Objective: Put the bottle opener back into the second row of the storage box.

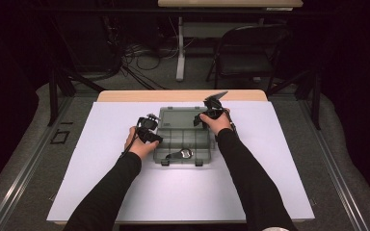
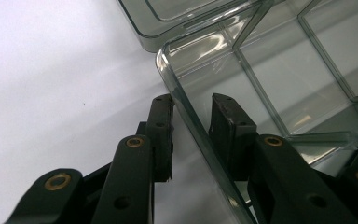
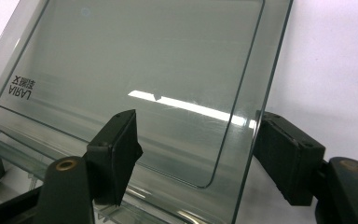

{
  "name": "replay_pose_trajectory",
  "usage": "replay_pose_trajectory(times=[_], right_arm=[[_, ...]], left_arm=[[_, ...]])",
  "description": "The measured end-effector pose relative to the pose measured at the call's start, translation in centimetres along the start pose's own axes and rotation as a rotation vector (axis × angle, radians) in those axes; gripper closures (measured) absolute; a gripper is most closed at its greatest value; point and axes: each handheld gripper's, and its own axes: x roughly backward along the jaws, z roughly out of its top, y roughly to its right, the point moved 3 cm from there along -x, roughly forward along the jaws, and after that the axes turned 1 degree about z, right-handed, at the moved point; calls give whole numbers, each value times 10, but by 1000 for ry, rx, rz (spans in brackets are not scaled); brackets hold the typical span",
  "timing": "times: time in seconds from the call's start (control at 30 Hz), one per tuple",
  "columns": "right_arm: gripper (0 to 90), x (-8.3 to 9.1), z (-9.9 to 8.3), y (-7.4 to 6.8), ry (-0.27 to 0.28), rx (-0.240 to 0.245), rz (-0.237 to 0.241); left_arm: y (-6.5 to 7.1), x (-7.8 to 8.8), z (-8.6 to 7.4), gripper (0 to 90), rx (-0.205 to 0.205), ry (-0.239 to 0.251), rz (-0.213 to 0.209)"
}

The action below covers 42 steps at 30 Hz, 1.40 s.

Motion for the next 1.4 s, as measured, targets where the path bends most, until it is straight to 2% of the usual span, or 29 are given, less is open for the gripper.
replay_pose_trajectory(times=[0.3, 0.33, 0.6, 0.73, 0.8, 0.9, 1.03, 1.13, 1.23, 1.3, 1.33, 1.4], right_arm=[[315, 1, 0, -1, 0, 7, -6], [321, 1, 0, -1, 19, 14, 0], [349, 4, 1, -2, 23, 43, -27], [410, 9, 2, -1, 39, 45, -29], [447, 11, 2, -1, 70, 55, -25], [500, 16, 3, 0, 60, 71, -50], [577, 21, 4, 1, 92, 82, -41], [646, 26, 4, 4, 89, 88, -40], [725, 30, 5, 7, 112, 91, -26], [789, 35, 5, 8, 88, 95, -38], [799, 34, 6, 9, 137, 105, -25], [800, 35, 6, 8, 116, 109, -42]], left_arm=[[0, 0, 0, 696, -4, 0, 0], [0, 0, 0, 697, -3, 1, 1], [1, 0, 0, 697, -2, 1, 4], [0, 0, 0, 697, -5, -1, 4], [0, 0, 0, 697, -3, -1, 5], [1, 0, 0, 698, -4, -1, 6], [1, 0, 0, 698, -3, -1, 7], [1, 0, 0, 698, -4, -2, 7], [1, 0, 0, 699, -5, -4, 9], [1, 0, 0, 700, -4, -3, 9], [1, 0, 0, 700, -5, -5, 10], [1, 0, 0, 700, -4, -4, 10]])
